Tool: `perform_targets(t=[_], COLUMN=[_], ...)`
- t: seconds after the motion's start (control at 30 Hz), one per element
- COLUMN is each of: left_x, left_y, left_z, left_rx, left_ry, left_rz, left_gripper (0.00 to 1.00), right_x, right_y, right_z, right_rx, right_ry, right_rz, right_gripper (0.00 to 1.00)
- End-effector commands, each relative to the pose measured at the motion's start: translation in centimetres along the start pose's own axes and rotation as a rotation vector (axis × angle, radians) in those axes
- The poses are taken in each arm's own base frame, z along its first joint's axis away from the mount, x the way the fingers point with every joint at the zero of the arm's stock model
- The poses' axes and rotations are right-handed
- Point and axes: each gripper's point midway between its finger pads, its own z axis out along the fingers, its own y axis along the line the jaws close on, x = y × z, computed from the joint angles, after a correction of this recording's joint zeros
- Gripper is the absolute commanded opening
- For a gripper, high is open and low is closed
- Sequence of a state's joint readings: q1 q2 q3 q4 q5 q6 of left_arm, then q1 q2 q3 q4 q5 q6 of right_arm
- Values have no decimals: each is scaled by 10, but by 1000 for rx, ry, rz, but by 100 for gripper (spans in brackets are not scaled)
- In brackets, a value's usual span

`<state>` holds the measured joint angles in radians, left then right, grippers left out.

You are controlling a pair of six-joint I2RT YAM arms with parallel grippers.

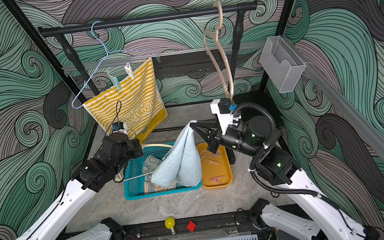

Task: Remove the clothespins securing towels to the hanger
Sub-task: Remove the towel from the hanger.

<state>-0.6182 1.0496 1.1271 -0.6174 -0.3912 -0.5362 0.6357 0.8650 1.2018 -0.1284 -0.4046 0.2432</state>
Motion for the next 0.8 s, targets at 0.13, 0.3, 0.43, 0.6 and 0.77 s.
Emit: perform_targets(t=[0.13,0.3,0.43,0.6,0.77], left_x=[0,-2,-5,-9,-15], left_y=[17,21,20,18,13], left_z=[0,3,6,9,7], left_rx=[-102,-137,-151,-160,-139], left_ry=[-13,-20,-25,-26,-37], left_rz=[18,18,20,19,7], left_gripper=[0,0,0,0,0], right_x=[-53,-62,-71,-81,-84], right_y=[24,36,51,63,63], right_z=[-20,-26,-32,-40,-43], right_rx=[-45,-93,-165,-202,-182], right_ry=[-143,-160,-161,-165,-153], right_rz=[-32,-11,2,2,-10], right_gripper=[0,0,0,0,0])
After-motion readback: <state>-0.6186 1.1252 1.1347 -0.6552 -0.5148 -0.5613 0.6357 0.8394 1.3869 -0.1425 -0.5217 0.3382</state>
